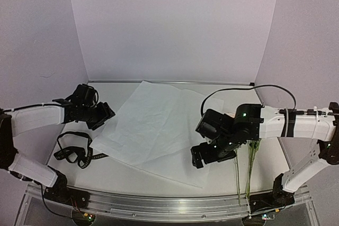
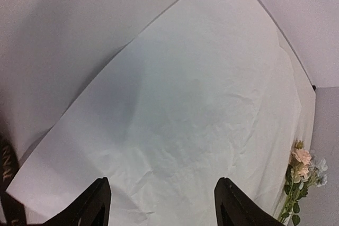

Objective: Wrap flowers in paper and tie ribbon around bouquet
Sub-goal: Unfold the folded wrapping paper at the center of the board.

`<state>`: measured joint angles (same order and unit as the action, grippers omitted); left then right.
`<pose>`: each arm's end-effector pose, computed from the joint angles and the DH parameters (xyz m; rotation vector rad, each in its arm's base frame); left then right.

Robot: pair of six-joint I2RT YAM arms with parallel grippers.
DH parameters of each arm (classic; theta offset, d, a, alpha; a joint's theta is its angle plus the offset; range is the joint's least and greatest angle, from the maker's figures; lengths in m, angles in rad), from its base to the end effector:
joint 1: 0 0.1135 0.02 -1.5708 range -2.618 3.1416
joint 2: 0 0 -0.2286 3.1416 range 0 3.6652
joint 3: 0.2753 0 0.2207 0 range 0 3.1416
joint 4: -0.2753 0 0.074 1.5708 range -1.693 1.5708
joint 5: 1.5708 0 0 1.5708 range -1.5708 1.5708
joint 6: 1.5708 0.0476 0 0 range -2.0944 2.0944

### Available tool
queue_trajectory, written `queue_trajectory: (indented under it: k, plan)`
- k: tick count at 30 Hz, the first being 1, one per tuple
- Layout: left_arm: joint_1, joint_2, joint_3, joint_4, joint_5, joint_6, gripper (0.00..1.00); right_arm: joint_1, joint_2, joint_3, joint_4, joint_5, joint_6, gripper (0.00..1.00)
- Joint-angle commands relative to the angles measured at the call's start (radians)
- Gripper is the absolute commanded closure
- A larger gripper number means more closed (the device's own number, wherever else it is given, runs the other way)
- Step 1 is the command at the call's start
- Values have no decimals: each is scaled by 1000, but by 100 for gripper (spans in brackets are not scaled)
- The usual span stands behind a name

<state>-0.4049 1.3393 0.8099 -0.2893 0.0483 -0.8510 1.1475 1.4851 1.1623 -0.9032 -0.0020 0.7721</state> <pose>0.2419 -0.1062 0.1918 -0.5273 2.4319 -0.6258 0.1075 0.2389 0.2163 -0.5447 2.8650 0.4176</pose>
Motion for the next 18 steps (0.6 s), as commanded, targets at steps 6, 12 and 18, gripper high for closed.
queue_trajectory:
  k: [6,12,18]
  plan:
    - [-8,-328,-306,-153,-185,-351,29,-121,-1,-20,-25,-159,-311,2]
    - [-11,-284,-360,-66,-163,-368,27,-163,50,-18,13,-177,-385,2]
    - [-12,-209,-360,-12,-183,-365,31,-166,110,-32,81,-173,-405,3]
